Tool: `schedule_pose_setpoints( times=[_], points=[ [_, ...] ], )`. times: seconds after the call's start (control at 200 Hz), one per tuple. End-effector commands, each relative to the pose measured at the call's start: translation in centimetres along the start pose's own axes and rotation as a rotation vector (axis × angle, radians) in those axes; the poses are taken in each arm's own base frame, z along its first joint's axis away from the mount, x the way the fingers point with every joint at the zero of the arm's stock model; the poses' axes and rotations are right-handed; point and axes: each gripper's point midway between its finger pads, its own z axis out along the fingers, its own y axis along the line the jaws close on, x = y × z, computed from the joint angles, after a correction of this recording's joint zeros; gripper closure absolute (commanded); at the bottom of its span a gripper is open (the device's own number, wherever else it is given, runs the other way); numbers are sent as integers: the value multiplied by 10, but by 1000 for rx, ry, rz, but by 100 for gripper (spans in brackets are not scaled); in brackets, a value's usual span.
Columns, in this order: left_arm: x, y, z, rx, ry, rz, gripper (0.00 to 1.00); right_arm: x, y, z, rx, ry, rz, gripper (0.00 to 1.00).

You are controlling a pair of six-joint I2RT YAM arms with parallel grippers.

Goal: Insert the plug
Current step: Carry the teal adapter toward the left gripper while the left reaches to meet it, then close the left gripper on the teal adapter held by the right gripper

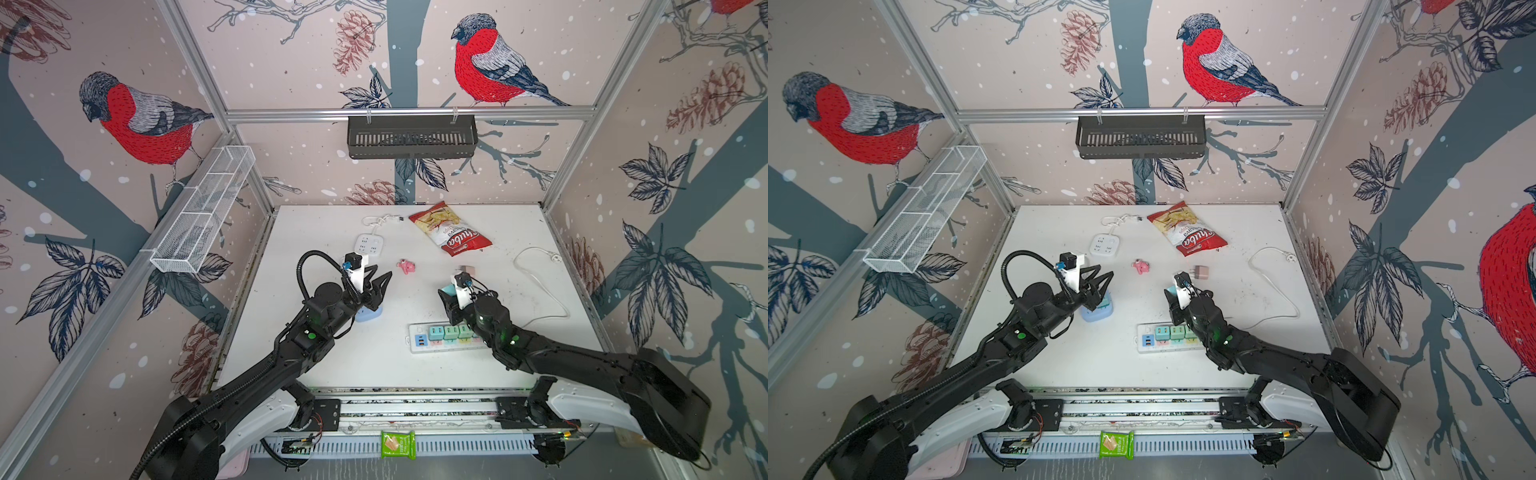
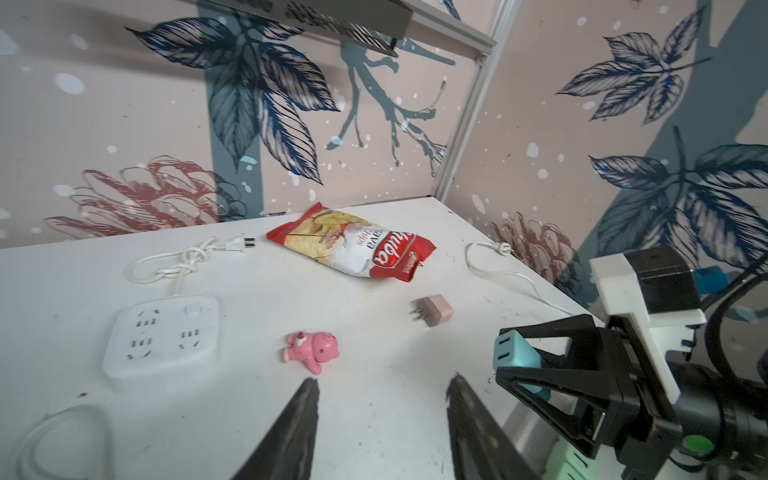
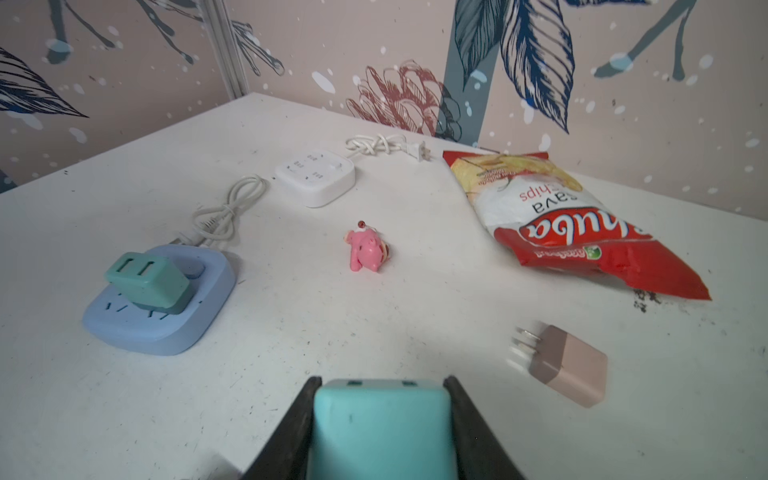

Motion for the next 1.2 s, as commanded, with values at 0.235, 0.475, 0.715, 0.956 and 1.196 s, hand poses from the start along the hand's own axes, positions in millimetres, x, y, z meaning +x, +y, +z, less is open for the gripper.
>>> schedule_pose_setpoints(
  times=[0.235,0.475,0.715,0.956,1.196],
  points=[
    [2,-65,17,310,72,40,52,-37,23,-37,-79,-275,-145,88],
    [21,-87,31,424,179,14,56,-42,37,-51,-79,-349,-227,94],
    [45,-118,43,572,314,5,57,-52,42,-60,-55,-418,-289,96],
    [59,-127,49,641,393,-34,58,-62,43,-64,-39,-473,-327,97],
    [62,-133,48,677,408,-36,56,-65,47,-59,-35,-482,-364,97]
  ],
)
